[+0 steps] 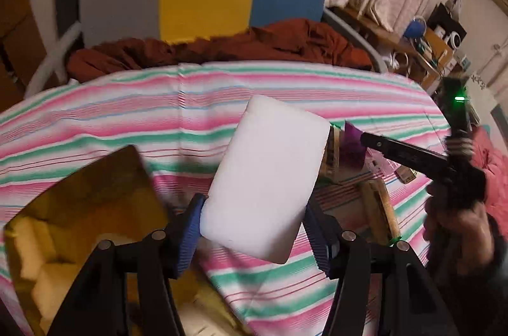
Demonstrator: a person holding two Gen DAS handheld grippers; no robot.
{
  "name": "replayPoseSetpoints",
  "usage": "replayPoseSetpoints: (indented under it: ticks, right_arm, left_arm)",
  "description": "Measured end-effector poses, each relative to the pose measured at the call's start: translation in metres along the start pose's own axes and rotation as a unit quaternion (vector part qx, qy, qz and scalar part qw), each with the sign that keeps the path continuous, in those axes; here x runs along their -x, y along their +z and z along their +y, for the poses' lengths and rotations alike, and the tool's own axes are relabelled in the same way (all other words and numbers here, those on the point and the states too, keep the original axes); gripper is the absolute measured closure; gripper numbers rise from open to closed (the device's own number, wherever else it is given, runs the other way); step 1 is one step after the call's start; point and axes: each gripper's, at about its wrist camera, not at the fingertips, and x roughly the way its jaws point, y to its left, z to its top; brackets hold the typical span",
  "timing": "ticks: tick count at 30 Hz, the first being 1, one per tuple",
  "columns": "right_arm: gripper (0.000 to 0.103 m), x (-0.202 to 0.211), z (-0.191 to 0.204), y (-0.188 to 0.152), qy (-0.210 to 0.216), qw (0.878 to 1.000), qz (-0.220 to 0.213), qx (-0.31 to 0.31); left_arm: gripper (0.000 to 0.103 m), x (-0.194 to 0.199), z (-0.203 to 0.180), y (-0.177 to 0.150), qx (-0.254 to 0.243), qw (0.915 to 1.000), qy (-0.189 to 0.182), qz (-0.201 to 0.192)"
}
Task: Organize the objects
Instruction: 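Carry the white sponge over the gold tray with the left gripper while the right approaches the snack bars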
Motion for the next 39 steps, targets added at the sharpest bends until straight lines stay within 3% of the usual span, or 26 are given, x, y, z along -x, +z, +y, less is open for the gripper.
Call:
replayPoseSetpoints:
  ticks: [8,12,16,22,32,39]
  right_arm:
    - [0.064,-0.021,-0.003,0.001,0.000,1.000,0.020,-0.019]
    - [0.064,-0.035,0.000,0.003,-0.012,0.999,0.025,-0.018]
    - [0.070,-0.042,0.009,-0.001,-0.035,0.999,0.021,0.011]
    - [0.079,-0.034,0.011,-0.012,-0.037,0.999,0.017,0.017]
    - [0.091,-0.023,0.016,-0.035,-0.052,0.998,0.006,0.042]
    - [0.092,-0.018,0.022,-0.046,-0.041,0.997,-0.010,0.061]
  left_arm:
    - [0.041,0.036,0.028,-0.035,0.031,0.9983,0.025,-0.043]
    - [0.041,0.049,0.039,-0.047,0.043,0.9956,0.056,-0.062]
    - [0.041,0.067,0.048,-0.059,0.043,0.9900,0.102,-0.087]
    - [0.040,0.084,0.059,-0.075,0.050,0.9841,0.133,-0.107]
    - [0.040,0.092,0.083,-0.106,0.092,0.9814,0.131,-0.106]
    - [0.040,0.094,0.111,-0.133,0.131,0.9764,0.139,-0.101]
